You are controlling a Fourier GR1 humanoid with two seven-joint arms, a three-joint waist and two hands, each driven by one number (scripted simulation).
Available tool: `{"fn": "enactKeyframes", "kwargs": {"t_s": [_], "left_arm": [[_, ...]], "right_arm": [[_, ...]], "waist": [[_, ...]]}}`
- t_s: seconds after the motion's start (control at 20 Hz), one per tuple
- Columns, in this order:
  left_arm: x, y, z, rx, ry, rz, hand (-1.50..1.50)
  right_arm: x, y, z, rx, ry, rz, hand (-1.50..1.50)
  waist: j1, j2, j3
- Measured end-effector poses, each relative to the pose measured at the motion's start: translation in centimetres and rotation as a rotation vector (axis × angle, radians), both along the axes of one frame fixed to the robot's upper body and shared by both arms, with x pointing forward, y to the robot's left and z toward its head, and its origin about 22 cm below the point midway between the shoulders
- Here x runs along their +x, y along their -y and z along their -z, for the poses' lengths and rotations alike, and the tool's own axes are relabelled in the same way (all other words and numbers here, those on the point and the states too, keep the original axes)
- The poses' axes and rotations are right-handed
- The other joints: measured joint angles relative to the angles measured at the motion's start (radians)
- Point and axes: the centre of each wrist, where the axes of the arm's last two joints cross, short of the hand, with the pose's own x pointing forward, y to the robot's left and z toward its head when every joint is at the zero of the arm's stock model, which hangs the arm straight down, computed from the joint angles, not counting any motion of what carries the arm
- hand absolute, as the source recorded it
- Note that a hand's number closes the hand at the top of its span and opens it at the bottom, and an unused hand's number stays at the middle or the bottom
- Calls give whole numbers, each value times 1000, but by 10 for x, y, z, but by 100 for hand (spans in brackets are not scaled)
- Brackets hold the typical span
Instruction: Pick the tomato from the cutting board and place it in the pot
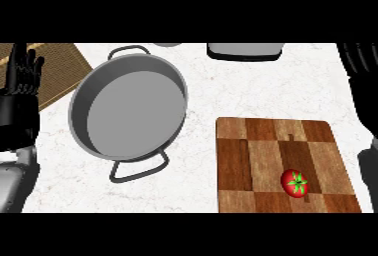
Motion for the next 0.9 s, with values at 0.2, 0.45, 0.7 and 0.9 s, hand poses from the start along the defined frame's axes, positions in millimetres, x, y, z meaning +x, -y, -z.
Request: {"fn": "enactKeyframes", "kwargs": {"t_s": [0.2, 0.45, 0.7, 0.9], "left_arm": [[-15, -19, 27, -1, -146, -65, 0], [-40, -42, 67, -2, -378, -151, 0], [-64, -49, 92, -18, -536, -158, 0], [-73, -51, 90, -15, -577, -132, 0]], "right_arm": [[-16, 29, 46, -7, -249, 193, 150], [-58, 104, 92, -271, -494, 616, -150], [-118, 113, 123, -478, -422, 873, -150], [-173, 89, 133, -529, -407, 944, -150]], "waist": [[-31, -5, 16], [-88, 7, 16], [-94, -13, 23], [-66, -14, 25]]}}
